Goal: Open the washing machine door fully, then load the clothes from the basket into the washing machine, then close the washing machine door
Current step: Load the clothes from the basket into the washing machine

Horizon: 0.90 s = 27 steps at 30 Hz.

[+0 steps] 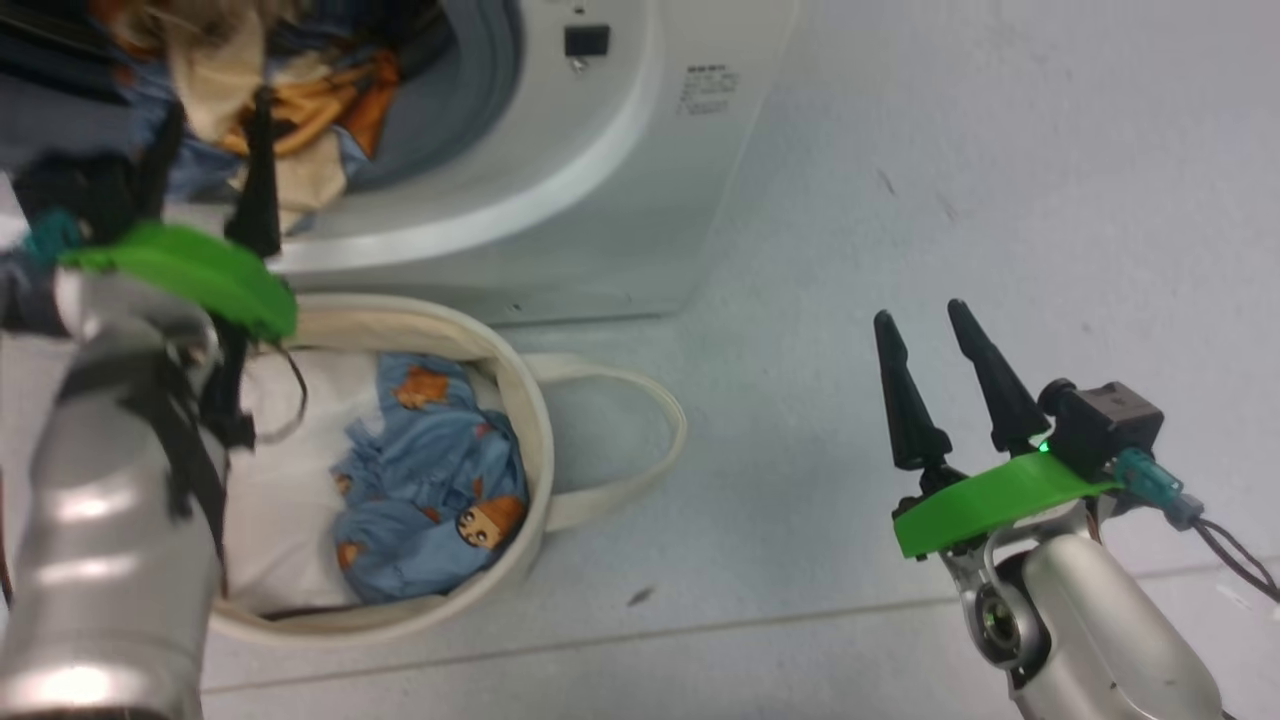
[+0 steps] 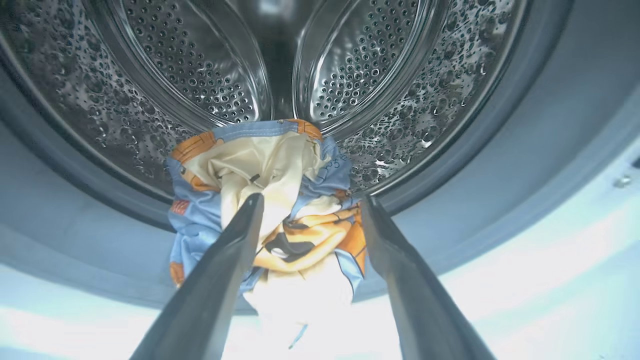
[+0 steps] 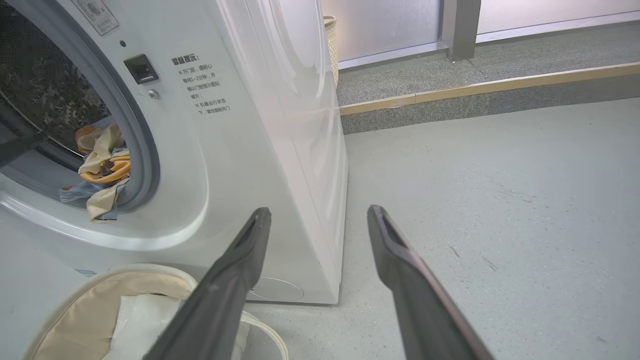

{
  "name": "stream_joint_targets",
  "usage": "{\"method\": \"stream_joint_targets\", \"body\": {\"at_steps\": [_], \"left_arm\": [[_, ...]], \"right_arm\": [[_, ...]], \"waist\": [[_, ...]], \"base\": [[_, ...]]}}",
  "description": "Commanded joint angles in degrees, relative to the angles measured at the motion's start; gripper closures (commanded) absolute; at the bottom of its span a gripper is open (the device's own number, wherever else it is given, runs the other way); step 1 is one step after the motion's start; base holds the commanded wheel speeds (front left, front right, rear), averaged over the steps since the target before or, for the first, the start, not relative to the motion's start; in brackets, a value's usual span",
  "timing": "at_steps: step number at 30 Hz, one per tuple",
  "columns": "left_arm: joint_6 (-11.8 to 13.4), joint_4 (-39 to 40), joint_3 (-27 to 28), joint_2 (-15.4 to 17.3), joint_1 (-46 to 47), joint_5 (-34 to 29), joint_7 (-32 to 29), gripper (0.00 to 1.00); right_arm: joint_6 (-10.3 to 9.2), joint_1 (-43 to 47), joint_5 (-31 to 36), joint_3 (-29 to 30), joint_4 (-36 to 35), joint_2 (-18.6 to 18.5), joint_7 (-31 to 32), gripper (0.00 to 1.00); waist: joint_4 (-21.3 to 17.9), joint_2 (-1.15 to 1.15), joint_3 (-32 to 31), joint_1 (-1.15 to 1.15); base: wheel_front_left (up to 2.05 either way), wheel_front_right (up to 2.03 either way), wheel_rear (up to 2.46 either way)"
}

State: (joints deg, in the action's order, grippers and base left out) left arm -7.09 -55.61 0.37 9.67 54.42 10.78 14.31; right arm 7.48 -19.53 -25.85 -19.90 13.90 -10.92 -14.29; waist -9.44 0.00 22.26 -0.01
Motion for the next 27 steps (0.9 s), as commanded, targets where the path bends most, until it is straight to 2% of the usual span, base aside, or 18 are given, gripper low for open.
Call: {"method": "stream_joint_targets", "body": {"at_steps": [1, 8, 11, 16, 21, 27], "left_arm": [[-0.2, 4.7, 1.2, 1.9, -2.8, 0.2, 0.7, 0.0], [-0.4, 16.4, 0.7, 0.7, -17.0, 2.6, 0.7, 0.0], [-0.4, 20.4, 0.0, 1.3, -22.2, 3.8, 0.7, 0.0], [-0.4, 27.7, 2.5, 1.5, -28.7, 4.1, 0.7, 0.0], [-0.4, 30.4, 5.0, 1.1, -33.5, 4.1, 0.7, 0.0], [-0.4, 32.3, 6.5, 0.2, -36.5, 3.8, 0.7, 0.0]], "right_arm": [[0.01, 0.8, -0.6, -1.3, -1.0, -0.5, -0.7, 0.0], [0.01, 2.2, -0.2, -1.1, -2.1, -1.5, -0.7, 0.0], [0.01, 3.2, 0.2, -0.3, -3.2, -1.9, -0.7, 0.0], [0.01, 4.6, 0.5, 0.8, -3.5, -2.7, -0.7, 0.0], [0.01, 5.3, 0.8, 3.6, -3.4, -4.1, -0.7, 0.0], [0.01, 6.8, 0.3, 3.4, -2.7, -4.2, -0.7, 0.0]], "waist": [[2.3, 0.0, -4.0, 0.01], [5.0, 0.0, -10.1, 0.01], [6.2, 0.0, -12.1, 0.01], [8.0, 0.0, -14.9, 0.01], [9.0, 0.0, -17.3, 0.01], [9.5, 0.0, -18.7, 0.01]], "base": [[0.0, 0.0, 0.0], [0.0, 0.0, 0.0], [0.0, 0.0, 0.0], [0.0, 0.0, 0.0], [0.0, 0.0, 0.0], [0.0, 0.0, 0.0]]}}
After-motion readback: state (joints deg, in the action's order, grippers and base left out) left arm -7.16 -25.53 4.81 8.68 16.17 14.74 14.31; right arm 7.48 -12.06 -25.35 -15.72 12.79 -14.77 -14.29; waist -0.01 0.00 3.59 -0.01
